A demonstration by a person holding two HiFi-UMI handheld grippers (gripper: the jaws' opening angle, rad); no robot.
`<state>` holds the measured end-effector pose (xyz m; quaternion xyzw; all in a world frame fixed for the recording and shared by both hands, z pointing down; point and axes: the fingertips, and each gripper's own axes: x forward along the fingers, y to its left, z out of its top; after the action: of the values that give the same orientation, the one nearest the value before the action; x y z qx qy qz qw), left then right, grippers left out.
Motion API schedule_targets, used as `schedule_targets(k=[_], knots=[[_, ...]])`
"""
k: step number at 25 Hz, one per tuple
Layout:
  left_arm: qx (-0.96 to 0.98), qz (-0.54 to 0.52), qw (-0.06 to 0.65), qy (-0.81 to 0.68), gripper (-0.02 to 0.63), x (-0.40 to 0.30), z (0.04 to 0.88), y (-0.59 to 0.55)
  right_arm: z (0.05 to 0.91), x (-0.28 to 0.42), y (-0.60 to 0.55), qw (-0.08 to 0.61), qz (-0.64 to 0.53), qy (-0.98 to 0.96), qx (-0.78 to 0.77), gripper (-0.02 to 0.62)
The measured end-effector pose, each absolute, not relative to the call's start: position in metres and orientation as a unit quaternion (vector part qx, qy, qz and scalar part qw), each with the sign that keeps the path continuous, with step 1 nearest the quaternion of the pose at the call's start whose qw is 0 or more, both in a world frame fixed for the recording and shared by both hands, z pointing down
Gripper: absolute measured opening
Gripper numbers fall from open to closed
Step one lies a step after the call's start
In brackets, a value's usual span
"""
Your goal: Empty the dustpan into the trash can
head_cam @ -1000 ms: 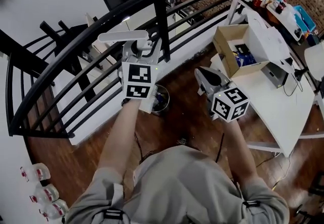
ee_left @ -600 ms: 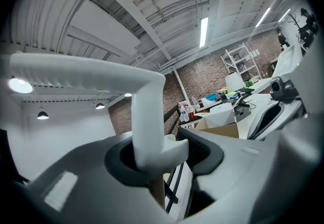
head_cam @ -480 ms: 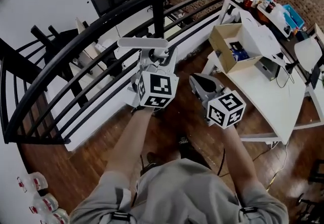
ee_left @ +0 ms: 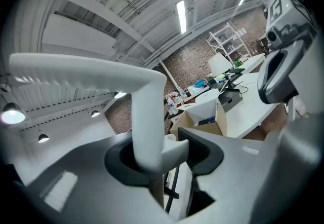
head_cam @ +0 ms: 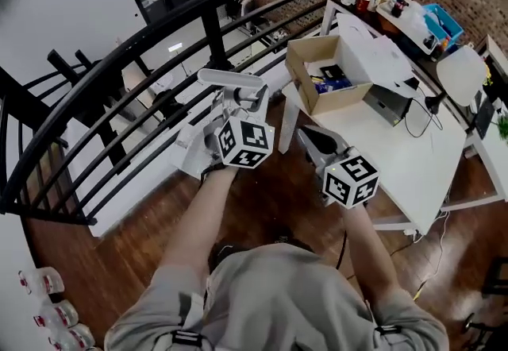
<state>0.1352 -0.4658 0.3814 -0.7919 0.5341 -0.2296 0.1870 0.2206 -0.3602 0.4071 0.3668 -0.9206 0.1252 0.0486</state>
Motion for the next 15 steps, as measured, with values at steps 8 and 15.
schedule_targets(k=[8, 15], knots=[[-0.796, -0.295, 0.210, 0.485, 0.179, 0.260, 0.437, -0.453, 0.411, 0.340, -0.351, 0.035, 0.141, -0.898, 0.414, -0.002], [-0.813, -0.319, 0.214, 0.438, 0.179, 0.316, 0.461, -0.439, 0.415, 0.390, -0.339, 0.025, 0.152, -0.885, 0.440, -0.002]])
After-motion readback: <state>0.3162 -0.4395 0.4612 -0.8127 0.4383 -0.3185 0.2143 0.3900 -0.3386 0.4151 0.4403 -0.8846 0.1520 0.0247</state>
